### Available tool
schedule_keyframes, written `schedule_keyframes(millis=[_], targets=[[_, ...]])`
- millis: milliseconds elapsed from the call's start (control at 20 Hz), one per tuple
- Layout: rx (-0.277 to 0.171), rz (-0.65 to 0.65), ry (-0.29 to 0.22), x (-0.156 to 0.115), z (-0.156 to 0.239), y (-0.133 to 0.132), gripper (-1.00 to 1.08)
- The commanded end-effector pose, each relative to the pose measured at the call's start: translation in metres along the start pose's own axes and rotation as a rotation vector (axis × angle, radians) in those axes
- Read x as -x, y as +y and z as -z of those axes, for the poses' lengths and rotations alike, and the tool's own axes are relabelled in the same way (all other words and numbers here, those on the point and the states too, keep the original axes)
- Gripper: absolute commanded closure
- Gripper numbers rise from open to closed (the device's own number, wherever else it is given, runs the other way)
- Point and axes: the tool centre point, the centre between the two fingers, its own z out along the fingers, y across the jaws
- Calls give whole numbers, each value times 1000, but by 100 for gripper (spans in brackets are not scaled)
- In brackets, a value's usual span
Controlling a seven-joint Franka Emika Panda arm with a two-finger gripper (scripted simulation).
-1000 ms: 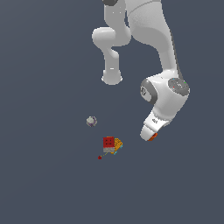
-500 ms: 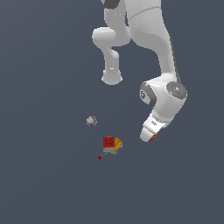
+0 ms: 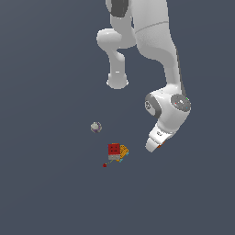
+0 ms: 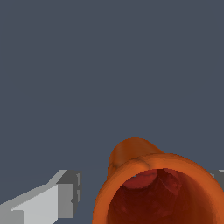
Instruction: Pick up a designated object from a clutter of objects.
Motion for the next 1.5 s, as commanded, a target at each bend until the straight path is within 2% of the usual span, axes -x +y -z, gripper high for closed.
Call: schedule_keyframes(millis=[0,800,1100,1450], targets=[[1,0,1,-1,-1,0,108],[1,0,2,3,7,-1,108],[2,0,2,15,27,-4,108],[3,0,1,38,69,-10,108]])
